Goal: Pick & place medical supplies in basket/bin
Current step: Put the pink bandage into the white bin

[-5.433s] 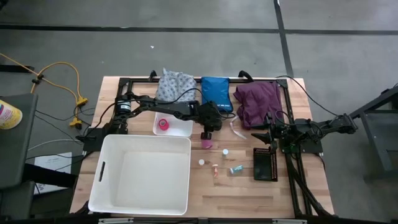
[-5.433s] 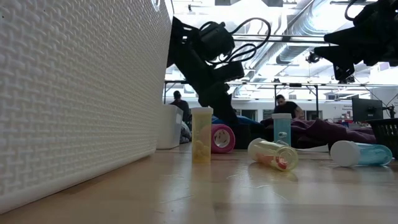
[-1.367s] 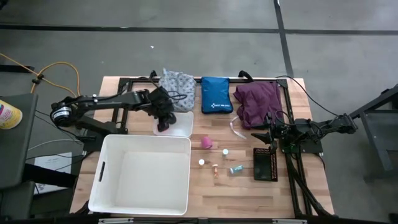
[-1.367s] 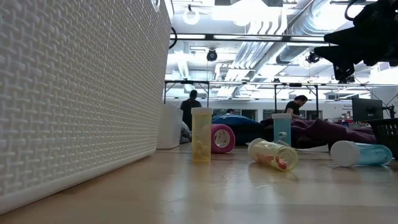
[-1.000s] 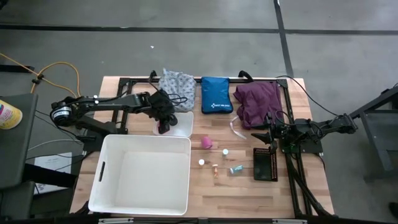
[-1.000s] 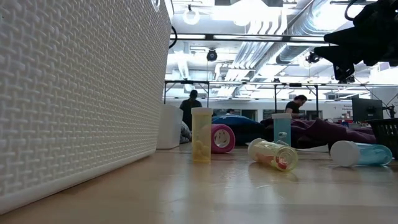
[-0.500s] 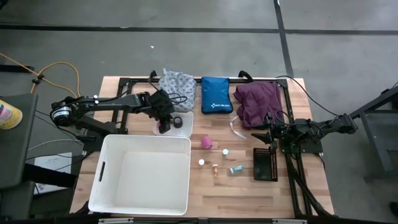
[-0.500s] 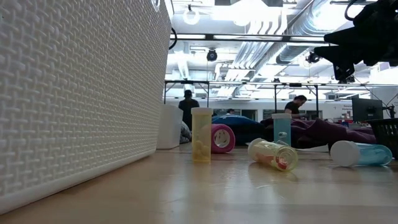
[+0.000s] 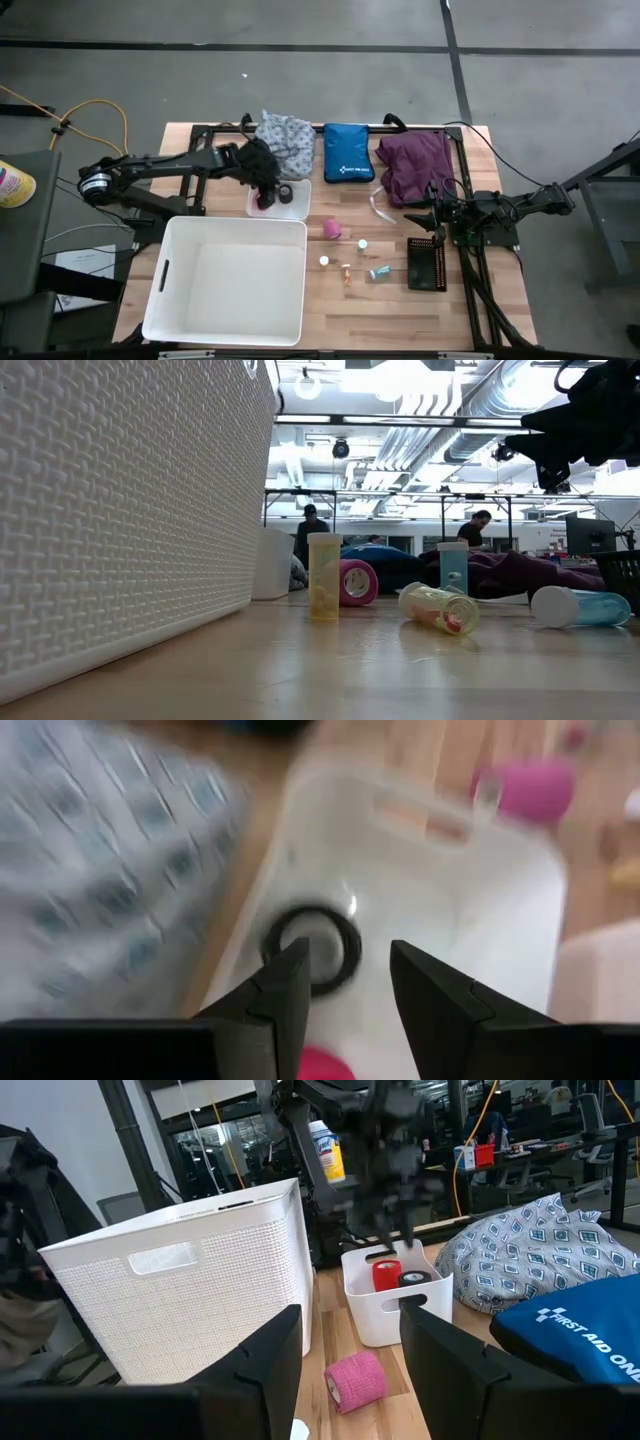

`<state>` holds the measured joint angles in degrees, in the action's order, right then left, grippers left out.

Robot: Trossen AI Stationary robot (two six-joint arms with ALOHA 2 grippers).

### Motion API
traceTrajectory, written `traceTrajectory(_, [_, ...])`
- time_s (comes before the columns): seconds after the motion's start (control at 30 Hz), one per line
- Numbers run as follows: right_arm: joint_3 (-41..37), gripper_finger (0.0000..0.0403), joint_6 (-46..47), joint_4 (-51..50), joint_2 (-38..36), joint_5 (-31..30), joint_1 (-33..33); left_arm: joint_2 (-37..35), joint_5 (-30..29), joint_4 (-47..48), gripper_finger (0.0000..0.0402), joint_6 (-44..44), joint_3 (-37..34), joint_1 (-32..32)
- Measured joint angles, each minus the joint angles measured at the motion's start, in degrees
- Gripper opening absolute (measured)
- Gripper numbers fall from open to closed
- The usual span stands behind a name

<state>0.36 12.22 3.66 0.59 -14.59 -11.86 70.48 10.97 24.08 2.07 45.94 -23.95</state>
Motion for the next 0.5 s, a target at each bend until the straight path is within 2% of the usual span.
traceTrajectory(0.23, [0.00, 0.0158, -0.01, -0.01, -0.01, 0.00, -0.02, -2.61, -0.47, -0.15, 0.0134, 1.31, 4.07, -0.80])
traceTrajectory(0.5, [0.00, 0.0158, 0.00, -0.01, -0.01, 0.00, -0.01, -2.17, -0.58, -0.19, 0.0134, 1.15, 4.19, -0.16])
